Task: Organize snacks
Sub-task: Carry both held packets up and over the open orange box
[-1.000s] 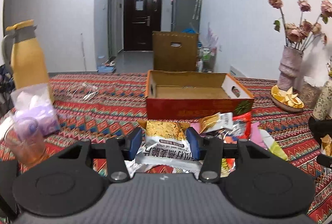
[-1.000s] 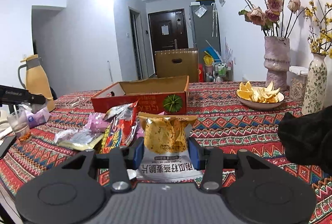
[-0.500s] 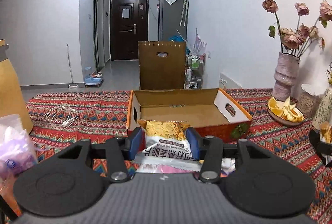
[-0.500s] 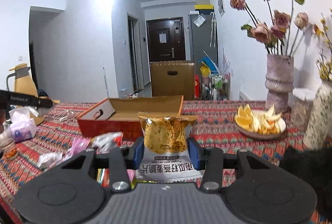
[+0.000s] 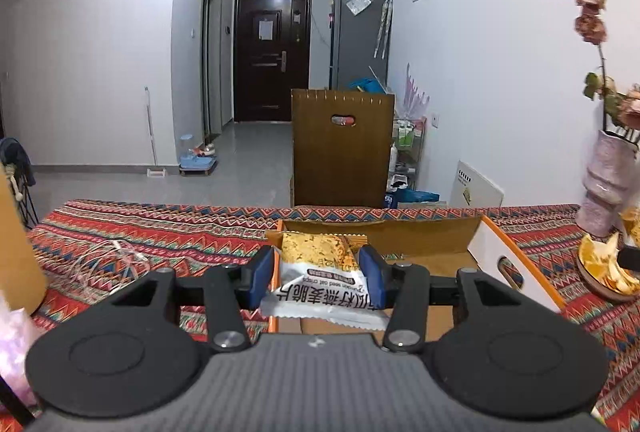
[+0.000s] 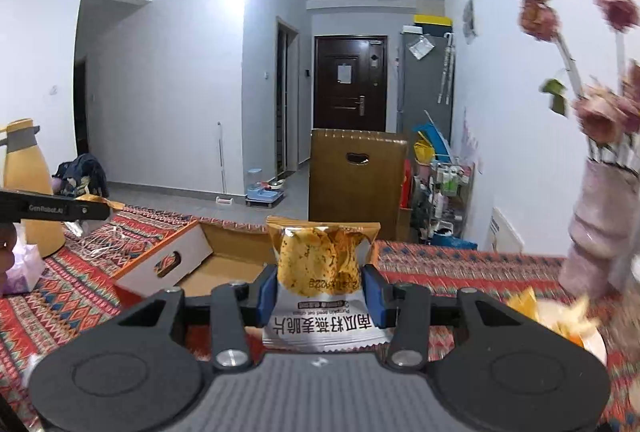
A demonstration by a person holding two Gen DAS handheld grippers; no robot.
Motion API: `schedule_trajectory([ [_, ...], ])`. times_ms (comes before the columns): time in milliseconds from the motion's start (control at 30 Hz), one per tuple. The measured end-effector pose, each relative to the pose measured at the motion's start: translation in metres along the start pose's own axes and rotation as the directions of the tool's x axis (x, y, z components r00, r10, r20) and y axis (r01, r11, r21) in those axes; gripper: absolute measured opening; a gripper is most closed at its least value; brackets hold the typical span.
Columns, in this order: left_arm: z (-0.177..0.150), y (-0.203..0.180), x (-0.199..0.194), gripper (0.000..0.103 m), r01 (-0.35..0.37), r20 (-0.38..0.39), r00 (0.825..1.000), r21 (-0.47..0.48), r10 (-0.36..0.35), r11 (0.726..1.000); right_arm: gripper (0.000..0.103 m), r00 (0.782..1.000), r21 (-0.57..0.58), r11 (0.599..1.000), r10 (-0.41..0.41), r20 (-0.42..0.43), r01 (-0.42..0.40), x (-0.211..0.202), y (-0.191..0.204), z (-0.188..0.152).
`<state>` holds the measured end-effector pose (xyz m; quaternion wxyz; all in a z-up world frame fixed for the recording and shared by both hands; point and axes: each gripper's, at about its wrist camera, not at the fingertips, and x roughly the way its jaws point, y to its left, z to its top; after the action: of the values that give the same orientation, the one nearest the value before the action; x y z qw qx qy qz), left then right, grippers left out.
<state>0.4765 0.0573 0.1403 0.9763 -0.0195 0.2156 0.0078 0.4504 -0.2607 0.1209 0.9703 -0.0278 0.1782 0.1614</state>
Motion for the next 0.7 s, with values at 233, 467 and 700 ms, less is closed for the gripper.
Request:
schedule_trajectory([
  [233, 0.023, 0.005, 0.081, 0.048, 0.018, -0.071, 0.997, -0.041, -0.021, 0.999, 0.044, 0.996, 0.016, 0.999, 0.030, -0.087, -0.029, 0.096, -0.013, 0.036],
  [467, 0.026, 0.000, 0.161, 0.048, 0.010, -0.153, 0.988, 0.001, -0.009, 1.000, 0.044, 0.964, 0.056, 0.998, 0.029, -0.263, -0.014, 0.203, -0.031, 0.045],
  [700, 0.011, 0.004, 0.230, 0.048, -0.020, -0.286, 0.958, 0.051, 0.033, 0.999, 0.044, 0.872, -0.074, 0.997, -0.069, -0.484, 0.038, 0.294, -0.013, 0.031],
])
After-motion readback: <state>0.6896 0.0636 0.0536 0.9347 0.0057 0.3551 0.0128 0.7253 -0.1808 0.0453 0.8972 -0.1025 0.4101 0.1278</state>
